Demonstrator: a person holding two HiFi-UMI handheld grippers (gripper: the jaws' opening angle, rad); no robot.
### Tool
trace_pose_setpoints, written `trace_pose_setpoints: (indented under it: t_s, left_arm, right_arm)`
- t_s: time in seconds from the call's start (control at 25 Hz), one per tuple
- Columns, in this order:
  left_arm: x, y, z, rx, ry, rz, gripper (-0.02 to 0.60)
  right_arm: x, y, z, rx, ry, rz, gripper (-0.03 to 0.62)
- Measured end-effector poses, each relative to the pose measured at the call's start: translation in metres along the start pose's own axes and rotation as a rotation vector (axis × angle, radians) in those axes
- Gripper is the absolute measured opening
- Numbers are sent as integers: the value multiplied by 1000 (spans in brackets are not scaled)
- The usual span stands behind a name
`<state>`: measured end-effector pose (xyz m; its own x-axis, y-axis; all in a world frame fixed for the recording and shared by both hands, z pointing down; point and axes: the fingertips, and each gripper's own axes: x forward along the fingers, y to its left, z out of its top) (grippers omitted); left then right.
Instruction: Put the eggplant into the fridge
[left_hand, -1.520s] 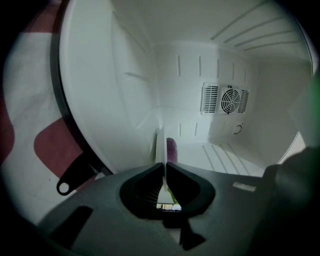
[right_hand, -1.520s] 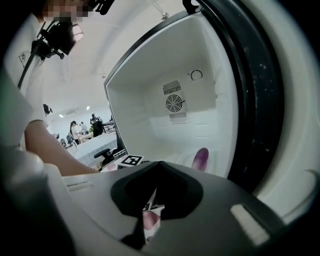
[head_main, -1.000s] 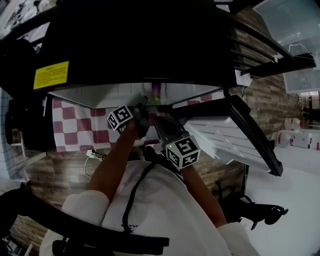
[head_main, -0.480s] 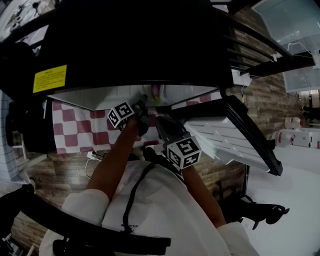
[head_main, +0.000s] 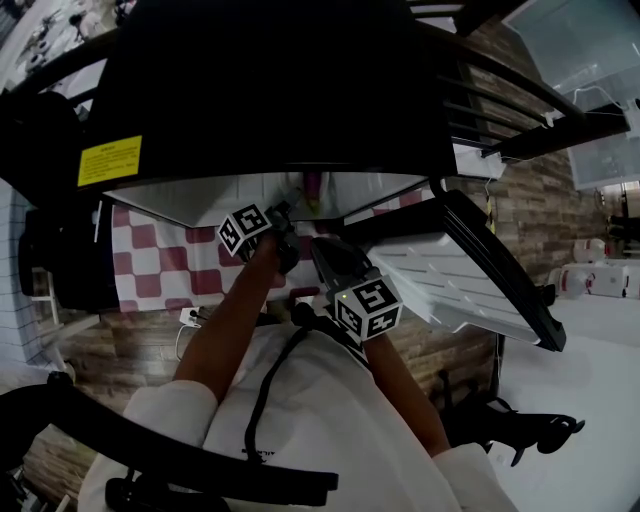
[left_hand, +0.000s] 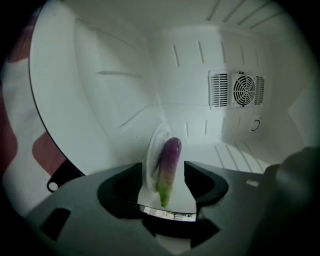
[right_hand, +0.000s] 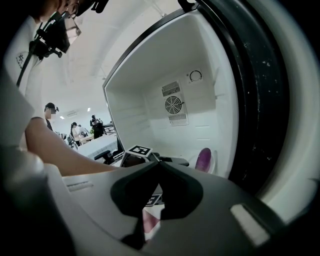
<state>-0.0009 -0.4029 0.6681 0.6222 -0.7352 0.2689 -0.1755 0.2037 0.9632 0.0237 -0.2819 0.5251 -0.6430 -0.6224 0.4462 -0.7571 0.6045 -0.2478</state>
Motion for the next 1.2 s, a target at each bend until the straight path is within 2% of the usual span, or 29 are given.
trace_pose_setpoints:
  t_s: [0.12,0.24,0.48,0.8,0.96,1.2]
  left_arm:
    - [-5,2,2,19,3,33,272]
    - [-11,-1,2,35,8,32,273]
    - [-30,-17,-5,64,33,0,207]
    - [-57,-49,-13,199,34,-15,120]
    - [-70,-68,-17,262,43,-40,98]
    - [-94,-95,-9,371,26,-65,44]
  right_arm:
    - [-1,2,4,2,-16,4,6]
    - [-1,2,8,4,-36,8,6]
    - [-5,-3,11,32,-69,11,7]
    - [-15,-10,25,48,-129,30,8]
    - [-22,-11,33,42,-158,44,8]
    - [-30,-8,40,22,-178,75,7]
